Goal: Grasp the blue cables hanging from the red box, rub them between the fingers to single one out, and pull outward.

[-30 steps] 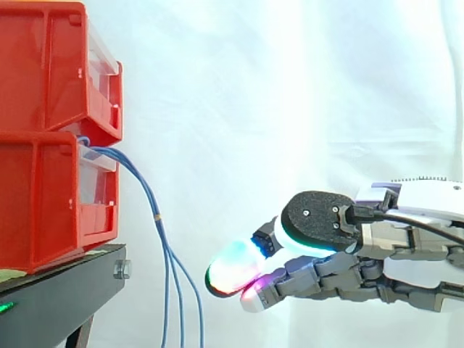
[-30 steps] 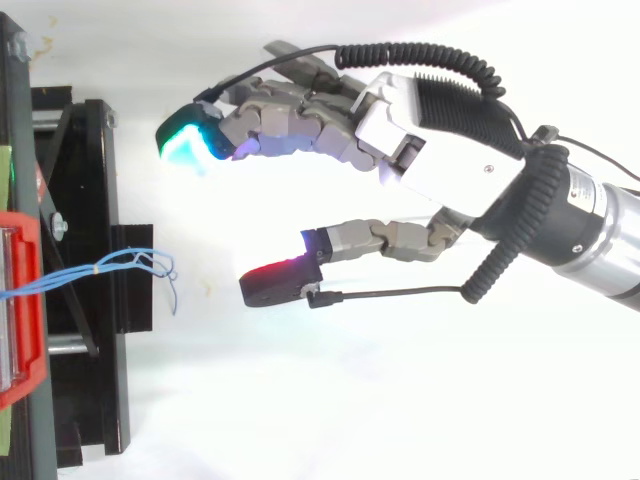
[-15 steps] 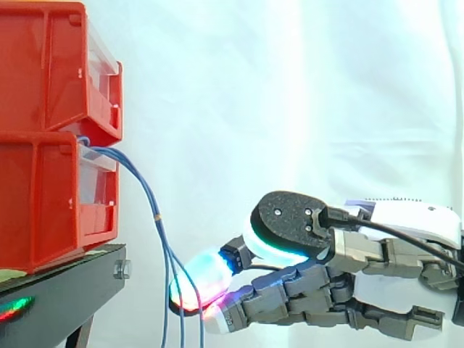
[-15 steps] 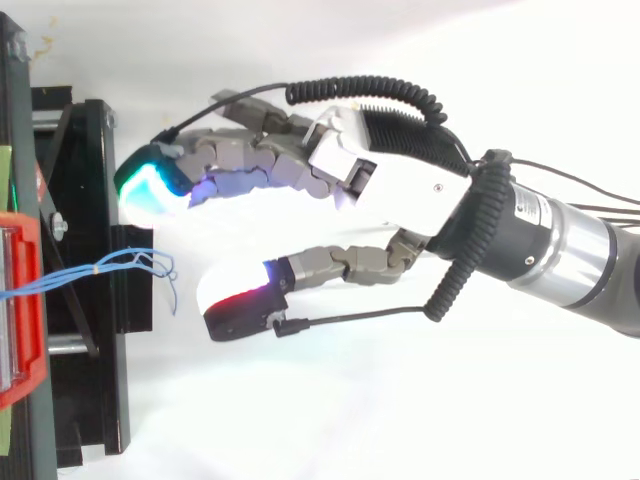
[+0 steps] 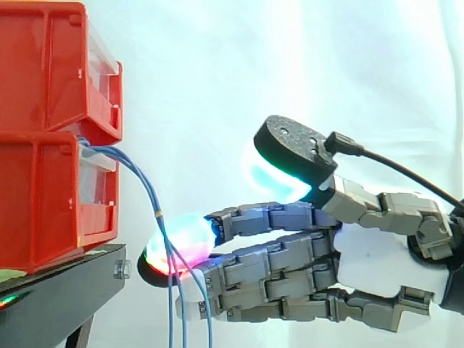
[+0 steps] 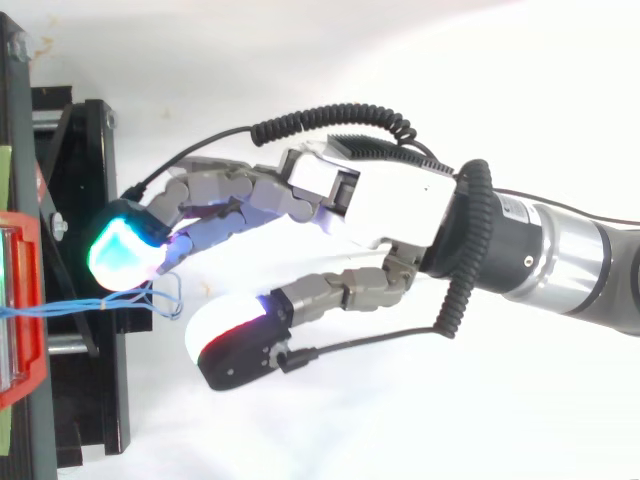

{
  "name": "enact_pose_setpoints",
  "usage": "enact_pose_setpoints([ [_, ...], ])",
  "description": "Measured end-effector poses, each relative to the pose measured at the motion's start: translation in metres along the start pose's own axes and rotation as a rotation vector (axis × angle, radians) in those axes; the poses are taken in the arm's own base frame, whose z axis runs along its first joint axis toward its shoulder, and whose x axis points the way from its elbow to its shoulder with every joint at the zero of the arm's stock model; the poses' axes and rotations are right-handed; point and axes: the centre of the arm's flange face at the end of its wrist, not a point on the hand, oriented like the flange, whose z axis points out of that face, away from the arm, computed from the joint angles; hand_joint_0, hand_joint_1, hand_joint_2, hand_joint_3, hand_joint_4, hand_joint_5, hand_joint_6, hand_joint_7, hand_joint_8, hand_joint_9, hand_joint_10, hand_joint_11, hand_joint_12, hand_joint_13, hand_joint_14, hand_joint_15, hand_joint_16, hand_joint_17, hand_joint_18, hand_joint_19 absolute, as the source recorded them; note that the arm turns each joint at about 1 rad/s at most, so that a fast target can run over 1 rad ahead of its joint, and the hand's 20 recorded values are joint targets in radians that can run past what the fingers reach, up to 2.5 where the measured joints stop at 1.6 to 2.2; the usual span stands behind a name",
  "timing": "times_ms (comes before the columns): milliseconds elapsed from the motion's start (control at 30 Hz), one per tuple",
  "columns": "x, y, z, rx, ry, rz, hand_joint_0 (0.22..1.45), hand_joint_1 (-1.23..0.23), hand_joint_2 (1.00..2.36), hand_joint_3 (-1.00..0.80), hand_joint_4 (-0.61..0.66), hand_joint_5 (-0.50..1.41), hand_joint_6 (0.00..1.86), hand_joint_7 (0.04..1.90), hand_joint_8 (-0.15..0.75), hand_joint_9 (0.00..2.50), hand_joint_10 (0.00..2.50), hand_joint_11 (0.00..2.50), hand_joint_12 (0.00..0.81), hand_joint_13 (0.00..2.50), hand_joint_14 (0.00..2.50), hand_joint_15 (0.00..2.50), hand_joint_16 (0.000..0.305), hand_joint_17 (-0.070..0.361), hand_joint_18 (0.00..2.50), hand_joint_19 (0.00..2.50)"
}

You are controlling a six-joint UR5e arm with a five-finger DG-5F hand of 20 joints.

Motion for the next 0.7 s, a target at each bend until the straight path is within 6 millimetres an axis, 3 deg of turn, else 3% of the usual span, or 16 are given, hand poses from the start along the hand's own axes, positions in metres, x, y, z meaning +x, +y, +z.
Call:
enact_pose_setpoints([
  [400, -0.005, -0.004, 0.004, 0.032, 0.009, 0.043, 0.54, -0.57, 1.00, -0.44, 0.24, -0.15, 0.50, 0.79, 0.236, 0.78, 0.01, 0.28, 0.328, 0.53, 0.01, 0.27, 0.040, 0.090, 0.24, 0.16],
  [700, 0.004, -0.036, 0.004, 0.036, 0.013, 0.051, 0.54, -0.57, 1.00, -0.43, 0.25, -0.14, 0.50, 0.81, 0.234, 0.79, 0.01, 0.29, 0.327, 0.55, 0.01, 0.28, 0.040, 0.090, 0.26, 0.19],
])
